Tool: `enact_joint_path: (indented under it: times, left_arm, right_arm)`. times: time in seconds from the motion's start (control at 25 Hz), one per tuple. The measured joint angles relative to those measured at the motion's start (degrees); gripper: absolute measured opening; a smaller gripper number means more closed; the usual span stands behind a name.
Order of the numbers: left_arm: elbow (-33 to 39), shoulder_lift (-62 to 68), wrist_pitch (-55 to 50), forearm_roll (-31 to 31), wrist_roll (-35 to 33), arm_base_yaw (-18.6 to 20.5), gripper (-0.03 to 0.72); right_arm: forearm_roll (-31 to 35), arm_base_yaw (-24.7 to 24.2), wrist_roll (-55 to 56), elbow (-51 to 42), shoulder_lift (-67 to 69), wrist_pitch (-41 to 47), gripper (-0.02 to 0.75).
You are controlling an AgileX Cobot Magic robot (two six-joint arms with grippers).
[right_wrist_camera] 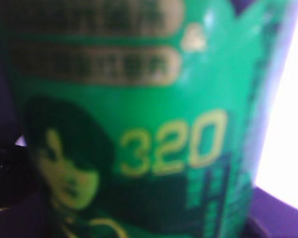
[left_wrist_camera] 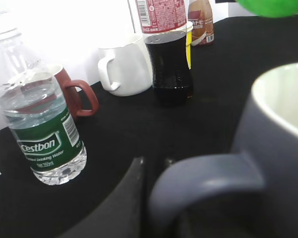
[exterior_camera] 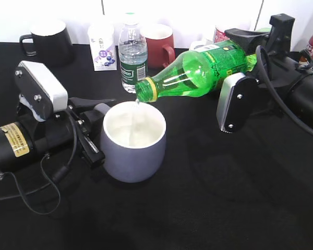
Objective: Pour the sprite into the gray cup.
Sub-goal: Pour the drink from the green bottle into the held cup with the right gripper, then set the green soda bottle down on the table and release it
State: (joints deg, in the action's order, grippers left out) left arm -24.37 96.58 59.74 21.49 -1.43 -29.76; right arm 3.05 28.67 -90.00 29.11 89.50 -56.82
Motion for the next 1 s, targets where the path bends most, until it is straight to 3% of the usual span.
enact_joint_path:
  times: [0.24,0.36,0.44,0.64,0.76,0.88,1.0]
  left_arm:
    - [0.0,0.0,1.21,-0.05,0.0,0.0,0.067]
    - [0.0,0.0,1.62,-0.88,0.0,0.0,0.067]
    - [0.0,0.0,1.64,-3.69,0.0,0.0,0.067]
    - [0.04,0.0,2.08,-13.06,-0.21,0.0,0.067]
    - [0.04,0.8,4.04,-26.58,-6.47,0.07,0.067]
    - [-0.37,5.13,5.47,-33.92,-7.34,5.07,0.067]
    - [-5.53,9.18,5.17,-34.94,-7.5,12.95,0.067]
  right_arm:
    - [0.0,0.0,0.47,0.0,0.0,0.0,0.415]
    - [0.0,0.0,9.69,0.0,0.0,0.0,0.415]
    - [0.05,0.0,24.67,0.0,0.0,0.0,0.415]
    - [0.38,0.0,78.44,0.0,0.0,0.0,0.414]
    - [0.32,0.0,88.83,0.0,0.0,0.0,0.414]
    - [0.32,0.0,92.34,0.0,0.0,0.0,0.414]
    - [0.39,0.0,92.61,0.0,0.0,0.07,0.414]
